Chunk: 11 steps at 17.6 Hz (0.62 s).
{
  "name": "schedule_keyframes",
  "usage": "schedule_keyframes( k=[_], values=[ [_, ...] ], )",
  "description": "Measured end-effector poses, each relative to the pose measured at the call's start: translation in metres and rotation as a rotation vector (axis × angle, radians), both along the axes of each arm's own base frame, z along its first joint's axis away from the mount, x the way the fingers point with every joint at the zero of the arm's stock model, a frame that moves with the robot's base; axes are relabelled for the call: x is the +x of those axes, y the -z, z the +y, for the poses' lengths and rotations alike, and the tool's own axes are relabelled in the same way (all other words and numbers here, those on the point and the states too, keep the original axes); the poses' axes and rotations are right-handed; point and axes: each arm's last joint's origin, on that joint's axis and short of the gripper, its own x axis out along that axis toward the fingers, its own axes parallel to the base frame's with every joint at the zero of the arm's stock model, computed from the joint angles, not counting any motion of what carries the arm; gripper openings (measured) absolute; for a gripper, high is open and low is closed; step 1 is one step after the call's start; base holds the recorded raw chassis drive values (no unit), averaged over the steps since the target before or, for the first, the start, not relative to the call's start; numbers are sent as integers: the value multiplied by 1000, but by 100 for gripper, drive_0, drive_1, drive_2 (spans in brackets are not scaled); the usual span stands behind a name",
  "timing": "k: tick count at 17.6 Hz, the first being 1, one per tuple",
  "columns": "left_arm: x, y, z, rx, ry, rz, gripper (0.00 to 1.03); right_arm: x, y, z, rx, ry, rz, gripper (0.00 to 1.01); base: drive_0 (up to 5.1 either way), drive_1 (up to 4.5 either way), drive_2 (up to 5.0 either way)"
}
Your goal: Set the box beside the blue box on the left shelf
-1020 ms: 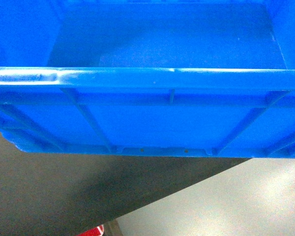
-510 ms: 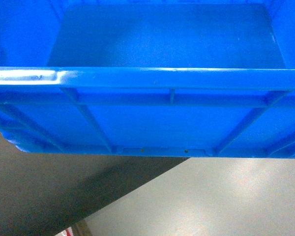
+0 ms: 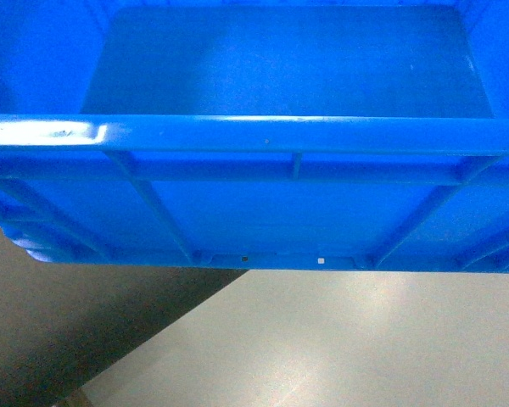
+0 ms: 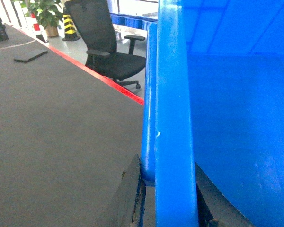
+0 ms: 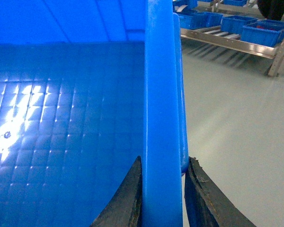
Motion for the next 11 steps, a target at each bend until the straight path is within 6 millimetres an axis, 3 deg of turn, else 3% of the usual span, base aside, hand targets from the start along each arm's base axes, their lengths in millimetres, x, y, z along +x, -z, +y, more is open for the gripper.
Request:
schedule_keyframes(
  k=[11],
  values=[
    [0, 0, 0, 0, 0, 1, 16, 0, 0, 0, 0, 0, 0, 18, -147, -147, -147]
  ],
)
